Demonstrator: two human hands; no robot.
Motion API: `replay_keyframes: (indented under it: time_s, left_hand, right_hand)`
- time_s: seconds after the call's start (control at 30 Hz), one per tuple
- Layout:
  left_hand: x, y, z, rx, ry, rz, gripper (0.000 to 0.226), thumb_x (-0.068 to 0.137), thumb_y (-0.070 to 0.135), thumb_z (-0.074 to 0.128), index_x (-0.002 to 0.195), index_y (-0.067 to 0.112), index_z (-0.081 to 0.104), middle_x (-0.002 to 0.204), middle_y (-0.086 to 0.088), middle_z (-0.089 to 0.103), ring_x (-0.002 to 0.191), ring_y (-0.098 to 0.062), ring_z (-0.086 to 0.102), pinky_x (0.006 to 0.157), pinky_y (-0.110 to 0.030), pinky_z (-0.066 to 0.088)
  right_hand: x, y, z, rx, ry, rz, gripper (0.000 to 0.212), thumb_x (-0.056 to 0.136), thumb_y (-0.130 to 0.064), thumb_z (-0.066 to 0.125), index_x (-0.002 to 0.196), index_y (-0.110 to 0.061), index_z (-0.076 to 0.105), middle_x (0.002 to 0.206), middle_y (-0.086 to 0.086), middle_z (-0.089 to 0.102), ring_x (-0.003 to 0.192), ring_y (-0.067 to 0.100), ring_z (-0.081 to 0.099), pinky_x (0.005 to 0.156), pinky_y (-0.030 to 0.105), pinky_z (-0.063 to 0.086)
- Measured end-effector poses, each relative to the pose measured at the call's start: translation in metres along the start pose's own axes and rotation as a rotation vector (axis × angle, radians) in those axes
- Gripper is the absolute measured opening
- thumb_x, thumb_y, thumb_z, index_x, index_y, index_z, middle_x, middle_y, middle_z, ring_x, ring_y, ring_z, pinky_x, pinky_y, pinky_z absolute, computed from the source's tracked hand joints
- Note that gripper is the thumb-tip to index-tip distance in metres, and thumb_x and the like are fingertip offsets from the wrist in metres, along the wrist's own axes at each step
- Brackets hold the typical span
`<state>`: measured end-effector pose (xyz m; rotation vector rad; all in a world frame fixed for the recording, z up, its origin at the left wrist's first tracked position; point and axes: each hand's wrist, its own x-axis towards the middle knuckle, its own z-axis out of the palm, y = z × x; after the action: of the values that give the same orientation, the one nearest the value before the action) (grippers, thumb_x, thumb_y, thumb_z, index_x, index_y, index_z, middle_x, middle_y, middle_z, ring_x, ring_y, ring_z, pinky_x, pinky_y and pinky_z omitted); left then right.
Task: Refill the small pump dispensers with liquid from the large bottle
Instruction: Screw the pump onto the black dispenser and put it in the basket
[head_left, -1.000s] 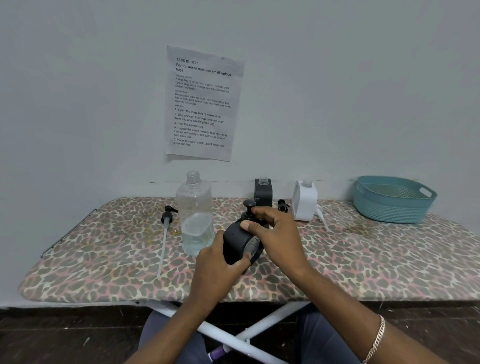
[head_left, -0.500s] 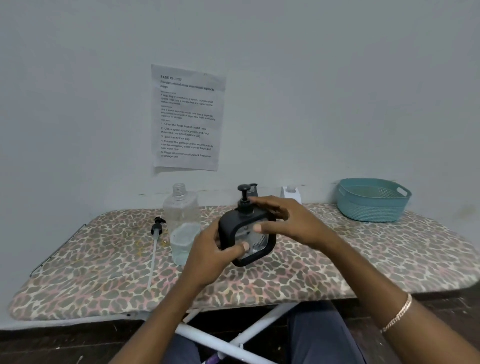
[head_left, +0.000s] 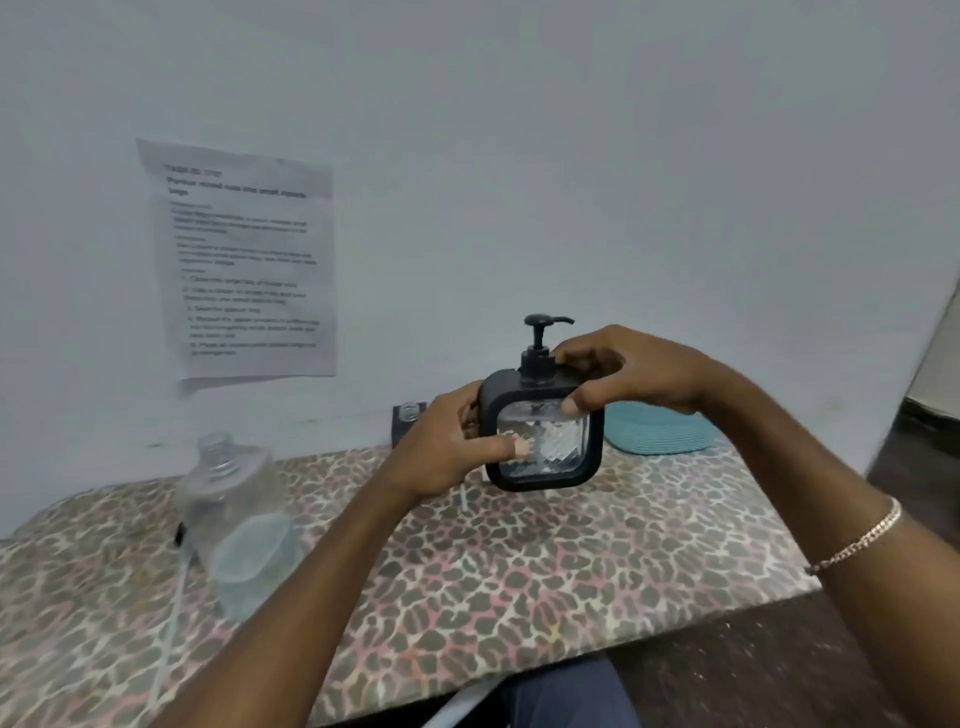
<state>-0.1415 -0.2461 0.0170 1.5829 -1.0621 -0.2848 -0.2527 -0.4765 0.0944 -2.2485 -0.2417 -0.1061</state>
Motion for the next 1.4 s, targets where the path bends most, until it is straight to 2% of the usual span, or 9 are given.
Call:
replay_keyframes:
  time_s: [0.23, 0.47, 0.6, 0.67, 0.87, 1.03, 1.2, 1.33, 1.4]
  left_hand:
    - [0.12, 0.015, 0.038, 0.041, -0.085, 0.024, 0.04, 0.083, 0.006, 0.086, 0.119, 0.011, 0.071, 0.105, 0.005, 0.077, 0.101, -0.011, 0.073, 0.083, -0.023, 0.055]
    - [0.216, 0.012, 0.067, -0.022, -0.169, 0.037, 0.047, 0.085, 0.008, 0.086, 0.127, 0.015, 0.069, 0.119, -0.006, 0.077, 0.116, -0.023, 0.072, 0.099, -0.043, 0.061]
    - [0.255, 0.004, 0.082, -0.002, -0.207, 0.027, 0.055, 0.084, 0.004, 0.086, 0.135, 0.01, 0.066, 0.122, -0.006, 0.075, 0.113, -0.017, 0.072, 0.096, -0.032, 0.06]
    - [0.269, -0.005, 0.089, 0.035, -0.186, 0.01, 0.054, 0.083, 0.004, 0.087, 0.133, 0.01, 0.067, 0.121, -0.008, 0.075, 0.11, -0.017, 0.072, 0.092, -0.027, 0.061]
    - [0.3, -0.053, 0.125, 0.121, 0.01, -0.113, 0.069, 0.074, 0.037, 0.092, 0.133, 0.016, 0.065, 0.116, -0.004, 0.071, 0.105, -0.024, 0.073, 0.096, -0.049, 0.061]
    - [0.293, -0.086, 0.163, 0.193, 0.031, -0.176, 0.055, 0.088, 0.037, 0.082, 0.132, 0.017, 0.057, 0.113, -0.005, 0.068, 0.097, -0.027, 0.073, 0.089, -0.045, 0.062]
    - [0.285, -0.099, 0.192, 0.361, -0.15, -0.138, 0.031, 0.097, 0.018, 0.066, 0.127, 0.013, 0.062, 0.106, -0.004, 0.073, 0.092, -0.021, 0.068, 0.067, -0.023, 0.05]
    - [0.279, -0.106, 0.203, 0.462, -0.299, -0.119, 0.038, 0.098, 0.01, 0.06, 0.136, 0.01, 0.059, 0.114, -0.007, 0.074, 0.1, -0.022, 0.068, 0.086, -0.034, 0.055]
    - [0.279, -0.107, 0.204, 0.526, -0.327, -0.096, 0.036, 0.097, 0.01, 0.058, 0.133, 0.011, 0.06, 0.114, -0.008, 0.073, 0.098, -0.025, 0.068, 0.082, -0.036, 0.054]
  right_hand:
    - [-0.013, 0.013, -0.095, -0.148, 0.16, 0.126, 0.023, 0.077, -0.021, 0.087, 0.092, -0.008, 0.076, 0.089, 0.02, 0.074, 0.077, 0.017, 0.065, 0.073, 0.027, 0.051]
    - [-0.003, 0.052, -0.163, -0.219, 0.282, 0.275, 0.022, 0.083, -0.014, 0.08, 0.098, 0.0, 0.074, 0.087, 0.015, 0.072, 0.082, 0.018, 0.07, 0.074, 0.033, 0.061]
    - [0.004, 0.077, -0.185, -0.214, 0.336, 0.332, 0.027, 0.077, -0.019, 0.077, 0.095, 0.001, 0.075, 0.101, 0.025, 0.072, 0.083, 0.02, 0.071, 0.085, 0.047, 0.065]
    - [0.007, 0.092, -0.191, -0.242, 0.369, 0.354, 0.016, 0.083, -0.014, 0.079, 0.093, -0.002, 0.077, 0.098, 0.023, 0.074, 0.082, 0.022, 0.073, 0.085, 0.05, 0.065]
    - [0.012, 0.145, -0.185, -0.397, 0.518, 0.486, 0.026, 0.076, -0.032, 0.086, 0.083, -0.007, 0.078, 0.08, 0.014, 0.077, 0.076, 0.025, 0.078, 0.074, 0.043, 0.066]
    - [0.012, 0.201, -0.158, -0.447, 0.556, 0.614, 0.042, 0.072, -0.038, 0.083, 0.065, -0.001, 0.066, 0.058, 0.009, 0.063, 0.055, 0.019, 0.058, 0.051, 0.033, 0.044]
    - [0.013, 0.24, -0.13, -0.447, 0.636, 0.671, 0.045, 0.073, -0.034, 0.081, 0.057, -0.015, 0.043, 0.051, 0.001, 0.04, 0.051, 0.017, 0.036, 0.05, 0.03, 0.027]
    - [0.01, 0.259, -0.116, -0.477, 0.692, 0.677, 0.051, 0.075, -0.042, 0.078, 0.058, -0.015, 0.038, 0.052, 0.0, 0.037, 0.049, 0.017, 0.032, 0.049, 0.03, 0.026]
    - [0.01, 0.264, -0.109, -0.504, 0.699, 0.687, 0.052, 0.079, -0.048, 0.077, 0.06, -0.013, 0.044, 0.056, 0.001, 0.044, 0.048, 0.017, 0.038, 0.049, 0.029, 0.03]
